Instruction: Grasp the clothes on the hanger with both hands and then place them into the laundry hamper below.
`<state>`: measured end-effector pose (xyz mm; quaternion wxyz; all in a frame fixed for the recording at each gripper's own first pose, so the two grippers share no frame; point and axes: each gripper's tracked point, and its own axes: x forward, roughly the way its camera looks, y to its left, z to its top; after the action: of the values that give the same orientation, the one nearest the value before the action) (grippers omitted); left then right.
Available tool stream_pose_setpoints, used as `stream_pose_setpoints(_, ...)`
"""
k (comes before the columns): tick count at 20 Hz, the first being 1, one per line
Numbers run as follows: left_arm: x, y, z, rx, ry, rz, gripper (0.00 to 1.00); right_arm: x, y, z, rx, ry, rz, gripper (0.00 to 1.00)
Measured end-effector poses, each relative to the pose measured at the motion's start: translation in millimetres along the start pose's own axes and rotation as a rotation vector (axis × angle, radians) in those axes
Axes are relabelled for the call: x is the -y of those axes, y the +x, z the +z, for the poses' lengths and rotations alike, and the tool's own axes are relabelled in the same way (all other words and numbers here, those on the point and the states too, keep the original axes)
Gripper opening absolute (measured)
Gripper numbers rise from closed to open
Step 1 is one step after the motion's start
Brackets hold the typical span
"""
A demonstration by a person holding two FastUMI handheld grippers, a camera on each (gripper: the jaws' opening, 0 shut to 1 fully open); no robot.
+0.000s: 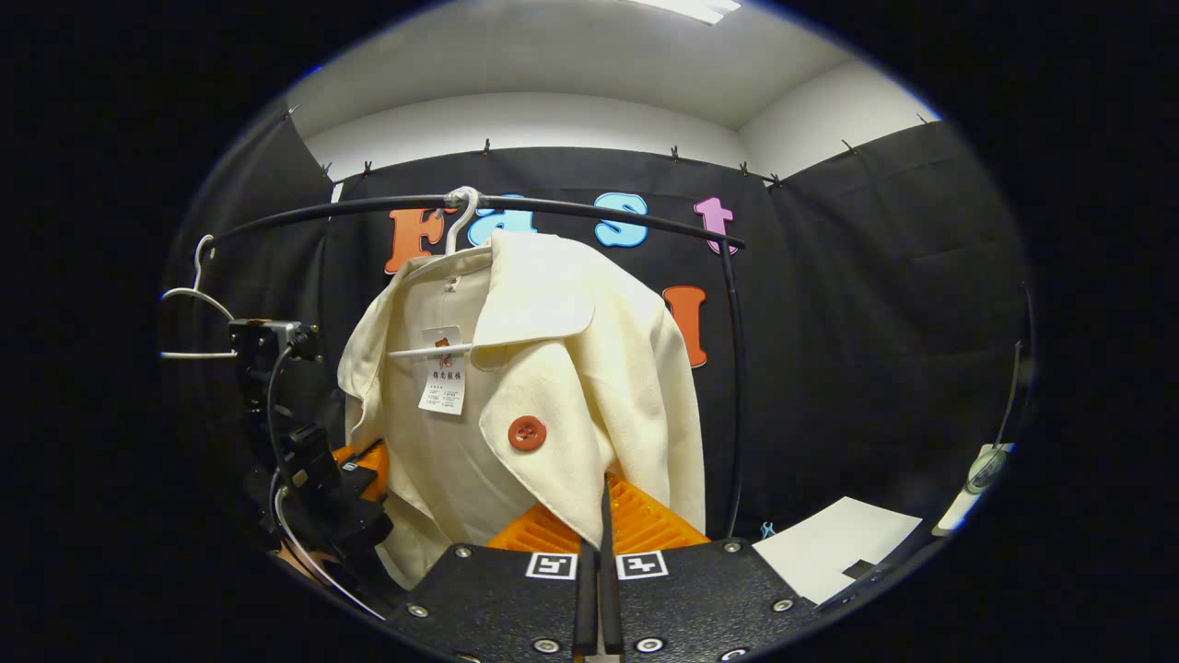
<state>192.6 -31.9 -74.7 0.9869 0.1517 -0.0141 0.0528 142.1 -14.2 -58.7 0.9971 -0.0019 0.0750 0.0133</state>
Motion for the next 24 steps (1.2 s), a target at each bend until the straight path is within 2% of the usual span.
stream_pose_setpoints(2,-21.2,-13.3,3.8,0.010,0.074,0.011,0.08,0.2,-1.3,0.3,0.009,-0.007,0.000,0.01)
stream_pose_setpoints(7,-69.4,-22.1,50.6,0.128,0.248,0.120,0.08,11.2,-11.5,21.4,0.102,0.022,-0.035,0.01)
stream_pose_setpoints(10,-89.7,-20.3,66.4,0.154,0.314,0.168,0.08,28.4,-22.5,48.3,0.193,0.041,-0.094,0.01)
stream_pose_setpoints(13,-102.0,-13.7,77.7,0.169,0.336,0.192,0.07,49.0,-26.3,77.2,0.254,0.024,-0.134,0.01)
stream_pose_setpoints(17,-107.7,-12.1,89.7,0.185,0.310,0.201,0.07,104.8,-32.2,140.7,0.397,-0.005,-0.251,0.01)
stream_pose_setpoints(24,-97.9,-5.2,79.4,0.150,0.308,0.162,0.07,159.6,58.2,200.5,0.360,-0.009,-0.284,0.01)
